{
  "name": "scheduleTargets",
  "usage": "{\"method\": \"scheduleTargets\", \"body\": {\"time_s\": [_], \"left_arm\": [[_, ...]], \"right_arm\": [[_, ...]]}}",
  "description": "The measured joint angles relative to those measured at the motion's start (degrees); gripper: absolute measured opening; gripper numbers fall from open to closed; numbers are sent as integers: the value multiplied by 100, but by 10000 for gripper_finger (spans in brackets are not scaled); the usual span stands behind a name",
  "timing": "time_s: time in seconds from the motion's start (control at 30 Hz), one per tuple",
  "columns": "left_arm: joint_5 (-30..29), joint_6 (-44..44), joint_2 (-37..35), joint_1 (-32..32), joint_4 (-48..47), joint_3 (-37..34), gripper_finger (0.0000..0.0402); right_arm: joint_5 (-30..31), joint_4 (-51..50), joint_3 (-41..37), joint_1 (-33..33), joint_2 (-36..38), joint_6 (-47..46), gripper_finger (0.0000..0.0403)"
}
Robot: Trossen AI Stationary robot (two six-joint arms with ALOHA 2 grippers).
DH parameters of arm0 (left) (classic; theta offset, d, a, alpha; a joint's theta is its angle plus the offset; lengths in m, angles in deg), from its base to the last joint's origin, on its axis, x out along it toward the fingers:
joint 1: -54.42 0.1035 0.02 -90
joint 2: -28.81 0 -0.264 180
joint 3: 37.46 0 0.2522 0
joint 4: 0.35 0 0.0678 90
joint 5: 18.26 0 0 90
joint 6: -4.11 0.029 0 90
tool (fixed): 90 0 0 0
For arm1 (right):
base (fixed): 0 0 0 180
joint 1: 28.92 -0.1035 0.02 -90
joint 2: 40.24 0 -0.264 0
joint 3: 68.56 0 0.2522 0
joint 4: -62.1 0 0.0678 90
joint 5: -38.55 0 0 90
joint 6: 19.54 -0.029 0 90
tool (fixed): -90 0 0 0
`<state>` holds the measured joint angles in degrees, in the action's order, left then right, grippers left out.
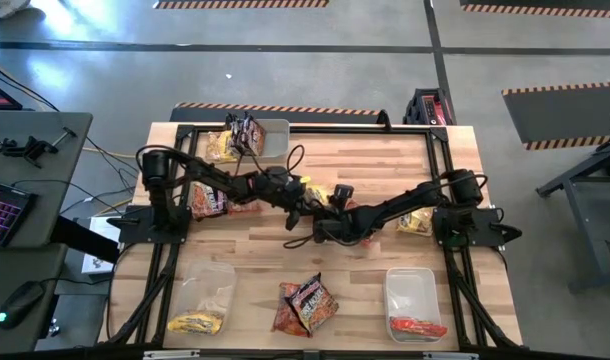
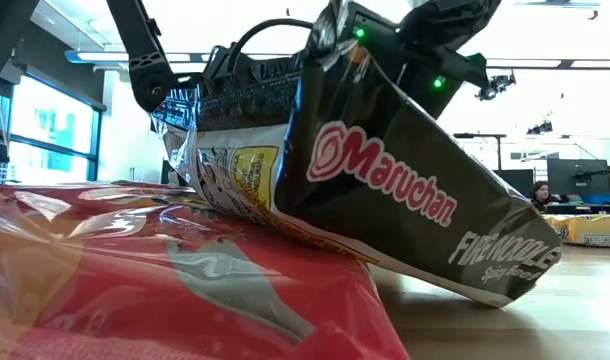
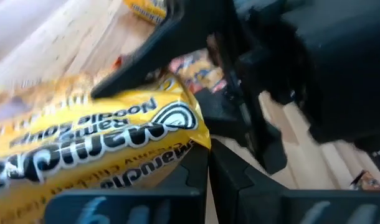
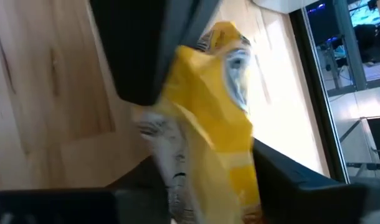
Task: Sort Maruchan noodles
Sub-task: Put the middle yellow noodle pack into the transparent bin
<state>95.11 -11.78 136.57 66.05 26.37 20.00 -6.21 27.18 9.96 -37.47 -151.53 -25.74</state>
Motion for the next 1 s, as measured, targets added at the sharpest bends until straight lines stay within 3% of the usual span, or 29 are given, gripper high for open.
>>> {"method": "scheduleTargets", "body": {"time_s": [0.27, 0.4, 0.63, 0.77, 1.0], "left_arm": [[-13, 576, -536, -2, -286, 2, 28], [-309, 1158, -1138, -6, -1210, 8, 59], [-1221, 2302, -2212, -100, -3032, 4, 120], [-1362, 2624, -2539, -299, -3373, 1, 157], [-2491, 2817, -2832, -705, -4053, 4, 216]], "right_arm": [[12, 89, 8, 0, 41, 24, 117], [-127, 88, 7, 28, 144, 28, 115], [-1144, 433, 1, 201, 511, 353, 114], [-1898, 1024, 0, 345, 660, 618, 114], [-2564, 1791, 0, 560, 700, 912, 114]]}}
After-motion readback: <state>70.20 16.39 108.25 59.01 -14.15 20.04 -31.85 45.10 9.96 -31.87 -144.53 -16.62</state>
